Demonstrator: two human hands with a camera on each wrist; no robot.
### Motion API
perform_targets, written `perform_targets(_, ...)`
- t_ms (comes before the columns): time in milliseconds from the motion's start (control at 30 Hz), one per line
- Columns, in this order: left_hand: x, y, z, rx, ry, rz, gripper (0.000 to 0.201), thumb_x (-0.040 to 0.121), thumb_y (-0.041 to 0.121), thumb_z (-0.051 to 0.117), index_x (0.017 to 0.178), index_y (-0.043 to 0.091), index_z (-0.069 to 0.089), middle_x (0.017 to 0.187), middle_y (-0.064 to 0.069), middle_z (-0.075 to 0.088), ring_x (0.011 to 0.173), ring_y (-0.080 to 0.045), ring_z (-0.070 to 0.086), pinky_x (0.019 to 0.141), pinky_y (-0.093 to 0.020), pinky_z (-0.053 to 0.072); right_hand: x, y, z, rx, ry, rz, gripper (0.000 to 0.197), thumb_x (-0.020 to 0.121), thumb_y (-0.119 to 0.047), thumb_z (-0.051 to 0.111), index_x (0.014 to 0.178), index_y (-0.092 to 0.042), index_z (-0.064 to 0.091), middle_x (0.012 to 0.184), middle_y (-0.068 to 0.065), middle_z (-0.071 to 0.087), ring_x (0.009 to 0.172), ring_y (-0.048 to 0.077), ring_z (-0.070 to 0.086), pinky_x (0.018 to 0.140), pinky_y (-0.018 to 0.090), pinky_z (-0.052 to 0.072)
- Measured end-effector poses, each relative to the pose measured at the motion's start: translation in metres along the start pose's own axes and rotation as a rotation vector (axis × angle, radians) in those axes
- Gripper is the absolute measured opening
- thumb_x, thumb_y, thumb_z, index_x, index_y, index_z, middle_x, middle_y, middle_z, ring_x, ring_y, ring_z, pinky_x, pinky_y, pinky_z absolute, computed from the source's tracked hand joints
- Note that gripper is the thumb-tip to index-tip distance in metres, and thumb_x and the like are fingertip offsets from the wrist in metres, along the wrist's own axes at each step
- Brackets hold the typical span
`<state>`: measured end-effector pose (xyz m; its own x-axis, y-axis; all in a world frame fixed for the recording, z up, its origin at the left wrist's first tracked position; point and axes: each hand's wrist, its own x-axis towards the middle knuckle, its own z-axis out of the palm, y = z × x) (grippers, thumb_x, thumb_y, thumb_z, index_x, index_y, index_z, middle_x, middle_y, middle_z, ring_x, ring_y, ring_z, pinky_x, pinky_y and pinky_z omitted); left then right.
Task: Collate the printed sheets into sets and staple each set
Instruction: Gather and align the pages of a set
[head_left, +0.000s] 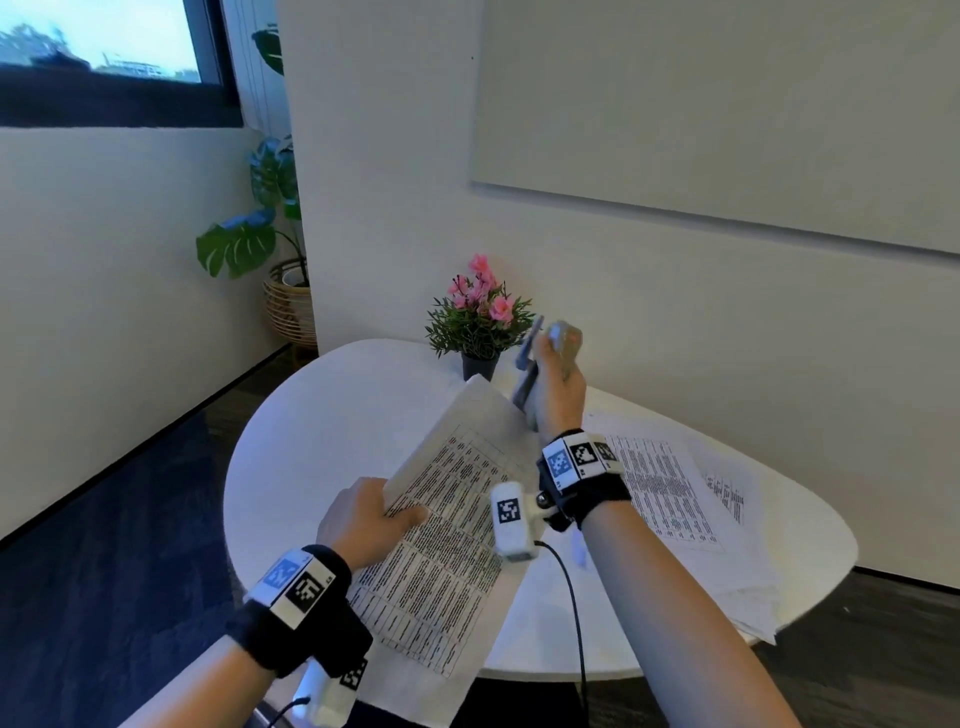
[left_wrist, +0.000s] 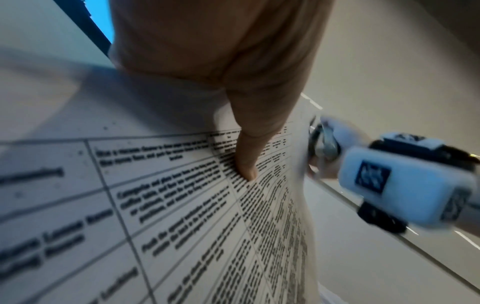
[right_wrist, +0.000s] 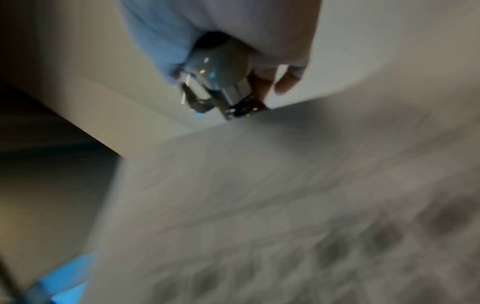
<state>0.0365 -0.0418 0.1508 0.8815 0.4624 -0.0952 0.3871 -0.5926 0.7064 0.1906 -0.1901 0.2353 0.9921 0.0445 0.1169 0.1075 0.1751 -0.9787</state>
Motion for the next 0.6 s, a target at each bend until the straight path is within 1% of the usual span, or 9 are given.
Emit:
perform_targets(67,0.000,-0.010,-0.007,-0.006,-0.008,-0.015,0.024,0.089,0.031,0.066,0.078,0.012,0.055,0.062,-0.002,0.053,0.048,-0.015,0.047,0.045,-0.022,0.038,0.014,0.022,-0.019,-0.212,0.143,0.101,0.037,0.089,-0.032,0.060,0.113,-0.008,0.046,0.093,0.009,0.060,0.080,0.025,0.059,0.067,0.028,0.042)
perform_targets(133,0.000,-0.019,-0.014,-0.019,0.001,-0.030,0.019,0.093,0.023,0.060,0.078,0.014,0.052,0.065,-0.001,0.052,0.050,-0.013,0.045,0.045,-0.019,0.037,0.024,0.055,-0.044,-0.419,0.210,0.307,0.050,0.089,-0.027,0.056,0.125,-0.005,0.030,0.096,0.016,0.055,0.073,0.027,0.055,0.062,0.032,0.041)
perform_targets(167,0.000,-0.024,-0.017,-0.033,0.011,-0.039,0.017,0.093,0.022,0.060,0.080,0.014,0.053,0.066,-0.001,0.053,0.051,-0.013,0.047,0.046,-0.019,0.038,0.027,0.074,-0.056,-0.517,0.195,0.385,0.054,0.090,-0.027,0.056,0.130,-0.004,0.027,0.098,0.018,0.054,0.069,0.025,0.052,0.060,0.031,0.041)
perform_targets(233,0.000,-0.028,-0.022,-0.077,0.035,-0.057,0.012,0.092,0.021,0.061,0.083,0.016,0.055,0.071,-0.001,0.057,0.055,-0.013,0.051,0.048,-0.020,0.040,0.027,0.111,-0.074,-0.774,0.085,0.463,0.053,0.092,-0.028,0.055,0.132,0.001,0.034,0.098,0.017,0.049,0.068,0.021,0.047,0.065,0.028,0.039)
perform_targets(333,0.001,-0.025,-0.027,-0.140,0.070,-0.055,0.010,0.089,0.023,0.065,0.091,0.016,0.059,0.075,0.000,0.060,0.062,-0.013,0.056,0.049,-0.020,0.041,0.012,0.158,-0.088,-1.120,-0.127,0.380,0.049,0.095,-0.046,0.046,0.105,0.001,0.055,0.089,0.014,0.058,0.068,0.021,0.051,0.060,0.025,0.041)
perform_targets(367,0.001,-0.023,-0.029,-0.156,0.077,-0.050,0.012,0.089,0.025,0.066,0.093,0.015,0.060,0.074,0.002,0.060,0.062,-0.012,0.056,0.049,-0.019,0.040,0.007,0.168,-0.092,-1.196,-0.175,0.345,0.049,0.094,-0.050,0.044,0.095,-0.002,0.055,0.082,0.011,0.058,0.064,0.020,0.051,0.059,0.027,0.045)
perform_targets(433,0.004,-0.017,-0.033,-0.205,0.072,-0.043,0.020,0.088,0.027,0.067,0.102,0.013,0.064,0.078,0.002,0.062,0.066,-0.012,0.060,0.051,-0.020,0.042,0.000,0.169,-0.092,-1.279,-0.202,0.335,0.046,0.093,-0.052,0.043,0.088,-0.008,0.052,0.072,0.005,0.051,0.065,0.020,0.051,0.069,0.032,0.051)
perform_targets(533,0.012,-0.015,-0.041,-0.278,0.075,-0.041,0.031,0.088,0.028,0.067,0.112,0.010,0.065,0.089,-0.003,0.068,0.078,-0.018,0.066,0.062,-0.029,0.053,-0.003,0.146,-0.081,-1.317,-0.155,0.265,0.051,0.092,-0.057,0.037,0.091,-0.012,0.059,0.093,0.010,0.059,0.092,0.025,0.057,0.086,0.034,0.044)
perform_targets(600,0.017,-0.014,-0.046,-0.349,0.101,-0.055,0.028,0.087,0.028,0.067,0.109,0.011,0.064,0.092,-0.007,0.070,0.083,-0.022,0.068,0.072,-0.038,0.057,-0.010,0.127,-0.067,-1.003,-0.121,0.178,0.067,0.089,-0.067,0.035,0.104,-0.010,0.066,0.108,0.012,0.064,0.102,0.027,0.058,0.085,0.033,0.040)
